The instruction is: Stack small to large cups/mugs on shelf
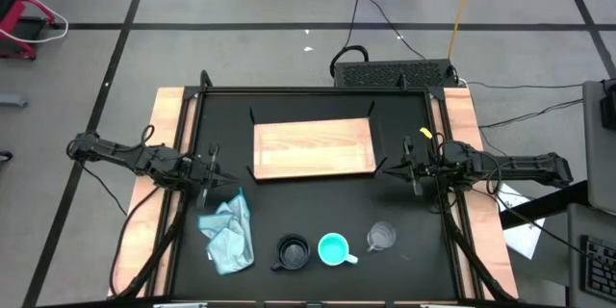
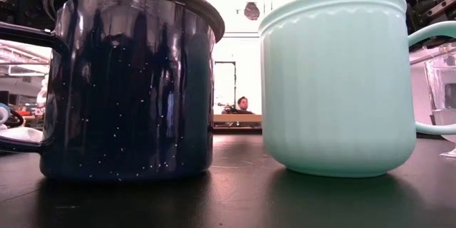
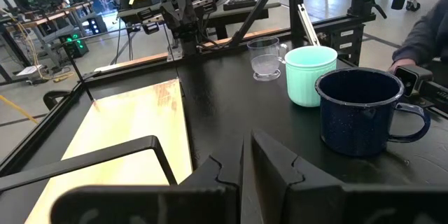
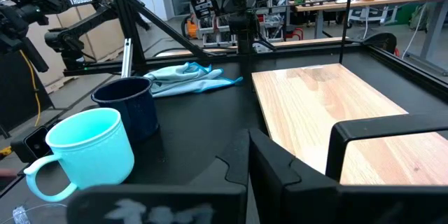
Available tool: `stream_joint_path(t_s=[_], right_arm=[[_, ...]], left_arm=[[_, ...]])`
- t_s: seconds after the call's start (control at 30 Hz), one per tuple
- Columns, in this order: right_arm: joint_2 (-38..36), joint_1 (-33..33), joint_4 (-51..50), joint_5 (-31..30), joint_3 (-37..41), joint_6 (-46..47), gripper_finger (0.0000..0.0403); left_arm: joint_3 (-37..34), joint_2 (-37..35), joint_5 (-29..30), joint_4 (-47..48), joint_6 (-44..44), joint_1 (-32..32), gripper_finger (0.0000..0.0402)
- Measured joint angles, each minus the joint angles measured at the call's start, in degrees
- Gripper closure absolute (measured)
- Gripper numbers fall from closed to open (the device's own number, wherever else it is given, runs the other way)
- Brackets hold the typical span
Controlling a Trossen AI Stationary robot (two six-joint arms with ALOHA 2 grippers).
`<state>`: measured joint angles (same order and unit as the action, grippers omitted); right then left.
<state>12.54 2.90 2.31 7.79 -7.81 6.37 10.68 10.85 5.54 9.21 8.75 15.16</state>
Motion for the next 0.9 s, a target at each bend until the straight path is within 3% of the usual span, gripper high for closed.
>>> stream_joint_path(t_s=[0.63,0.9], right_arm=[[0.0,0.0,0.0,0.0,0.0,0.0,0.0403],[0.0,0.0,2.6,0.0,0.0,-5.6,0.0403]], left_arm=[[0.0,0.0,0.0,0.0,0.0,0.0,0.0371],[0.0,0.0,0.6,0.0,7.6,0.0,0.0371]])
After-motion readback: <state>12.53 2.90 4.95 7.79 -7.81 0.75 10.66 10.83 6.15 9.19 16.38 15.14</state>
